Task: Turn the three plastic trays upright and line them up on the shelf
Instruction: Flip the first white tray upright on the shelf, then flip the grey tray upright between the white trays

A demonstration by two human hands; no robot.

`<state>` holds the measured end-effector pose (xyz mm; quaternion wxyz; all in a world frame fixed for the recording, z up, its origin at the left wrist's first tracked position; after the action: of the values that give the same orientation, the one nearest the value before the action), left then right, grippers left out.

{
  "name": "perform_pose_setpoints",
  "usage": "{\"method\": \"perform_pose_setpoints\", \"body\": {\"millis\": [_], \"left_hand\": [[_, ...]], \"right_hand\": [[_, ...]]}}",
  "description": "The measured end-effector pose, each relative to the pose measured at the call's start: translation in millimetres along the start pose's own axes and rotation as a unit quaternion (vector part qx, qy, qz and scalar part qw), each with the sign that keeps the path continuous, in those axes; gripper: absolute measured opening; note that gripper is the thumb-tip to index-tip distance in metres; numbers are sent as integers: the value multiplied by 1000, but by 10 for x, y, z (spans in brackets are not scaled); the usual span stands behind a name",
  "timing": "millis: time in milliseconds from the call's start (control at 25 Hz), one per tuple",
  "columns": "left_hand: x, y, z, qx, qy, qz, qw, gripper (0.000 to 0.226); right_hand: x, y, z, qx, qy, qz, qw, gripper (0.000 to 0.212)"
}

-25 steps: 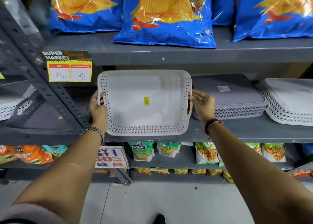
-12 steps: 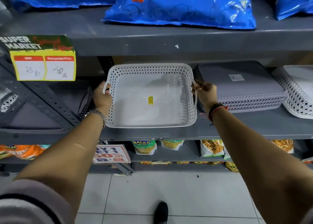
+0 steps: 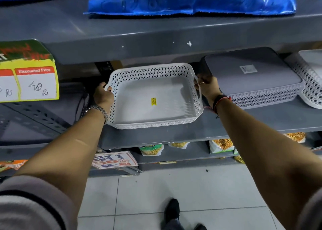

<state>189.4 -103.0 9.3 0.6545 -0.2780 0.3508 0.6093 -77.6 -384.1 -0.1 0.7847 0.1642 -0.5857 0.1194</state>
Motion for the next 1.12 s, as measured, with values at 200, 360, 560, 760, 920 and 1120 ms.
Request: {"method": "perform_pose_setpoints", "body": {"millis": [200,360,560,760,920,1120], "left_hand": [[-149,97,15,-74,-143,-27,987,48],[-543,519,-283,-71,-123,-98,985,61],[-997,1232,-859,-28,-15,-175,984,56],[-1450,1987,-1359,50,136,-257,956,52],[-1663,2424,-1740,148,106,-230,956,45],[-1593,2750,-1973,175,22,-111,978,33]], "right_hand": [[135,121,426,-87,58,87,991,44],[55,228,1051,-141,1,82,987,46],[-149,163,1982,-208,9,71,976,42],[-229,-46,2877,-212,43,73,974,41],[-323,-285,3417,-199,43,52,978,34],[-438,-630,3601,-121,8,22,992,30]]}}
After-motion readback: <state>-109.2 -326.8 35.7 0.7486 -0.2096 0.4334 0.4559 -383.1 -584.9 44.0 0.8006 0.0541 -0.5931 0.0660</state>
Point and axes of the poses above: each hand's wrist, its own y-axis away from the middle knuckle, its own z-axis out of the back of the hand, x = y × z, the point moved 6 cm from there along -y, towards the middle knuckle, and after that the axes turned 6 degrees about -x, right-handed, at the moved point
